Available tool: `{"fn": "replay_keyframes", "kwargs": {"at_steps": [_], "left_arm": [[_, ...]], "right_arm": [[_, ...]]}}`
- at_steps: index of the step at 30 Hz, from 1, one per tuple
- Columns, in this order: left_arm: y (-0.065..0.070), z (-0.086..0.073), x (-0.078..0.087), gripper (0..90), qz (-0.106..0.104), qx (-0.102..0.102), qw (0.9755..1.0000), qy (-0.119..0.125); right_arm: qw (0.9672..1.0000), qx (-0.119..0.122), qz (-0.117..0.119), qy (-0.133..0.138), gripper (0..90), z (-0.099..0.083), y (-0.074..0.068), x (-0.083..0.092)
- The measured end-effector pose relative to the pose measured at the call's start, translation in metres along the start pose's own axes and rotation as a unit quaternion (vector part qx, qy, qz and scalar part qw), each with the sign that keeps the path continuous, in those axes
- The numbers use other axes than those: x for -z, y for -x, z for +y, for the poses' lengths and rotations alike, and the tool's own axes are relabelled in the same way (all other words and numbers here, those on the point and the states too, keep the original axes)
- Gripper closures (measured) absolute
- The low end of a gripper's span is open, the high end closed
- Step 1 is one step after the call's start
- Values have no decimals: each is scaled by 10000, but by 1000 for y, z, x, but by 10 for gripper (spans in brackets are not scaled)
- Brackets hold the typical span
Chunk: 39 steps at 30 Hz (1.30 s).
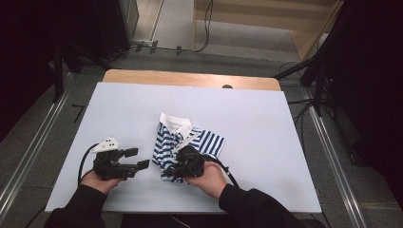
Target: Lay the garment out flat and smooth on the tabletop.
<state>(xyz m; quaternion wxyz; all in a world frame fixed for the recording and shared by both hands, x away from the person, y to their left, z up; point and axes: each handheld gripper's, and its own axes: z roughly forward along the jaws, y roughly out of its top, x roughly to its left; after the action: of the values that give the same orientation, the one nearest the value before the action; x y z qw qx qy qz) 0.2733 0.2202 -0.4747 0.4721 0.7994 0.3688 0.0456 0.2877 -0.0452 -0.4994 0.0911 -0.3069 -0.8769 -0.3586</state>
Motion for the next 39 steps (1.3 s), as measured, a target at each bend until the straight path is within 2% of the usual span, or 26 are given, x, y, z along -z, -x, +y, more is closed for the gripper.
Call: {"fn": "replay_keyframes", "kwargs": {"at_steps": [3,4,8,13,17,21,26,34,39], "left_arm": [[0,0,0,274,-5,1,10000,2],[0,0,0,274,-7,0,10000,5],[0,0,0,274,-5,-7,10000,9],[1,0,0,274,-9,-19,10000,7],[2,0,0,274,-2,-21,10000,1],[1,0,0,274,-3,-11,10000,5],[1,0,0,274,4,7,10000,-28],[-2,4,-4,274,53,32,10000,-39],[-6,9,-10,253,134,161,9998,-76]], "right_arm": [[9999,100,12,30,696,0,0,2],[10000,60,27,23,674,0,-2,3],[9999,148,-42,39,601,1,-7,8],[9990,327,-155,277,499,3,-11,27],[9984,346,-192,395,432,3,-11,43],[9978,401,-273,455,404,2,-9,56],[9968,305,-371,637,386,1,1,70],[9942,-7,-685,825,377,-3,30,90],[9920,-126,-931,844,357,-7,48,95]]}}
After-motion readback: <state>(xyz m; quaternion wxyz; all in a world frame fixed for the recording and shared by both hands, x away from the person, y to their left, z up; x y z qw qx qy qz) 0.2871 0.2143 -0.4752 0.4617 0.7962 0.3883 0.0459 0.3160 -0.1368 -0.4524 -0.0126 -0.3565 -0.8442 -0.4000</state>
